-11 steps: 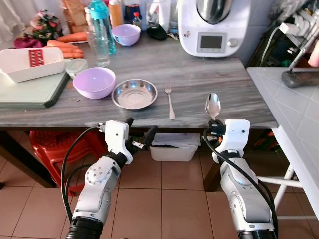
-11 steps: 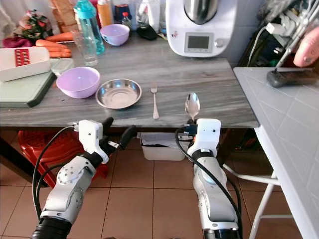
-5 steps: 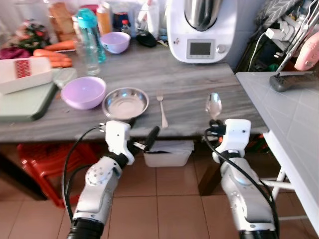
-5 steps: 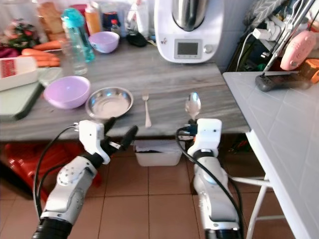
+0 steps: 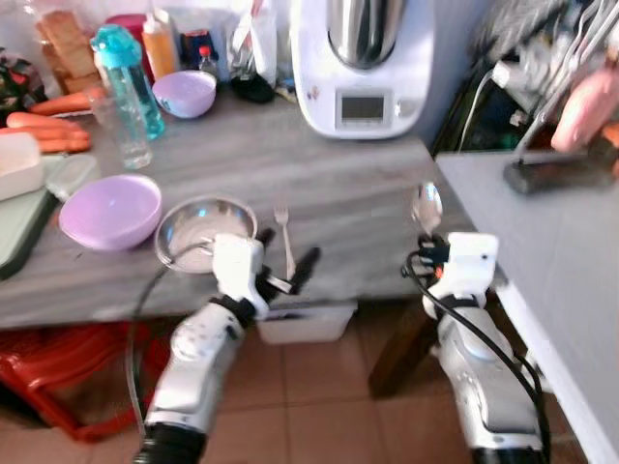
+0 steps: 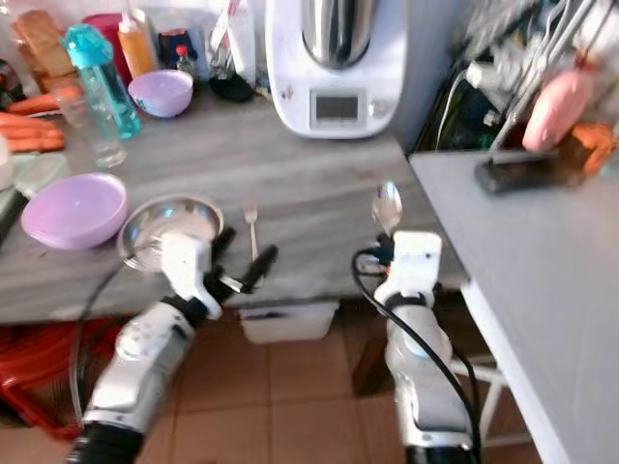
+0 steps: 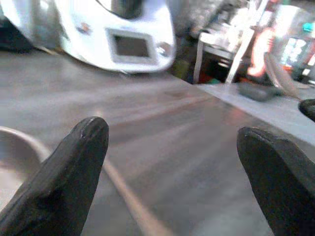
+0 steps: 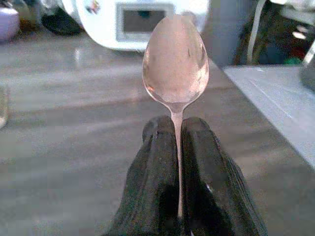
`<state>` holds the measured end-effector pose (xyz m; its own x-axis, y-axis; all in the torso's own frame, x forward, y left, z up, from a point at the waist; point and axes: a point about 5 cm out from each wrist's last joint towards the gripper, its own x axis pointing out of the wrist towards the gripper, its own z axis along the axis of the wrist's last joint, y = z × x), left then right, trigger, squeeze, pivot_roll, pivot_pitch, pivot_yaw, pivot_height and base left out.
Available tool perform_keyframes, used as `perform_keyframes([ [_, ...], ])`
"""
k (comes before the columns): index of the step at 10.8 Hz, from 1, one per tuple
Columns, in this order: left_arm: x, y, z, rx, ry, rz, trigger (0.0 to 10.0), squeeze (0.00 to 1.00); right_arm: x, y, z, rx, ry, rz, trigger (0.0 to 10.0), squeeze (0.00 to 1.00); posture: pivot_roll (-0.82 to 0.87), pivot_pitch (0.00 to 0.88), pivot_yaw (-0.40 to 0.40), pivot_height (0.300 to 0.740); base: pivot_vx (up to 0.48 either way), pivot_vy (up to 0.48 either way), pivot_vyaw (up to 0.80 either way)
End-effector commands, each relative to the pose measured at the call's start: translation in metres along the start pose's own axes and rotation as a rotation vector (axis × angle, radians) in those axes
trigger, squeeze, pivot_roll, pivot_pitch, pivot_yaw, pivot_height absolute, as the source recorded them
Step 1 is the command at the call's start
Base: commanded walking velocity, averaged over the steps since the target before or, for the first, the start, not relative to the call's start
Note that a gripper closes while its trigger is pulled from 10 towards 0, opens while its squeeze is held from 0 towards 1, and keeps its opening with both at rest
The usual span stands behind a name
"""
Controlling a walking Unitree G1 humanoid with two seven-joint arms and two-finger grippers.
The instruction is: Setting the table
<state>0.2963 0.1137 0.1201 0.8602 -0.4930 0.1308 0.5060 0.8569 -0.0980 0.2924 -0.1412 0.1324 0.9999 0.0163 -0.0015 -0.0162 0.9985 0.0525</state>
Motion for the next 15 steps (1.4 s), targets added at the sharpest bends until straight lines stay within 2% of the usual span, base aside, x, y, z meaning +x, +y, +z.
perform_keyframes([
  [1,-0.005,0.007,0.005,0.024,-0.006,0.043,10.0,0.00,-0.001,0.005,0.001,0.003,-0.008,0.019,10.0,0.00,0.07,0.075,-0.008,0.740,0.000,0.000,0.00],
  [3,-0.012,0.014,0.010,0.055,-0.017,0.066,10.0,0.00,-0.001,0.006,0.000,-0.002,-0.001,0.030,10.0,0.00,0.08,0.078,-0.008,0.740,0.000,0.000,0.00],
  [4,-0.020,0.016,0.014,0.082,-0.027,0.050,10.0,0.00,0.000,0.008,-0.002,-0.008,0.006,0.047,10.0,0.00,0.08,0.079,-0.009,0.740,0.000,0.000,0.00],
  [7,-0.042,0.016,0.020,0.126,-0.005,-0.044,10.0,0.00,0.003,0.012,-0.003,-0.007,0.009,0.069,10.0,0.00,0.11,0.093,-0.008,0.740,0.000,0.000,0.14],
  [8,-0.051,0.013,0.018,0.125,0.032,-0.109,10.0,0.00,0.007,0.015,-0.003,-0.001,0.005,0.068,10.0,0.00,0.12,0.098,-0.002,0.740,0.000,0.000,0.52],
  [9,-0.054,0.011,0.017,0.115,0.047,-0.138,10.0,0.00,0.008,0.015,-0.003,0.007,0.004,0.063,10.0,0.00,0.12,0.098,-0.002,0.740,0.000,0.000,0.52],
  [11,-0.056,0.009,0.017,0.106,0.065,-0.174,10.0,0.00,0.012,0.017,-0.003,0.023,-0.004,0.051,10.0,0.00,0.11,0.117,0.026,0.740,0.000,0.000,0.77],
  [13,-0.050,0.003,0.016,0.093,0.074,-0.221,10.0,0.00,0.019,0.024,-0.002,0.045,-0.014,0.052,10.0,0.00,0.10,0.123,0.030,0.740,0.000,0.000,0.62],
  [15,-0.048,0.001,0.018,0.085,0.069,-0.232,10.0,0.00,0.025,0.020,0.002,0.060,-0.023,0.017,10.0,0.00,0.11,0.130,0.016,0.740,0.000,0.000,0.20],
])
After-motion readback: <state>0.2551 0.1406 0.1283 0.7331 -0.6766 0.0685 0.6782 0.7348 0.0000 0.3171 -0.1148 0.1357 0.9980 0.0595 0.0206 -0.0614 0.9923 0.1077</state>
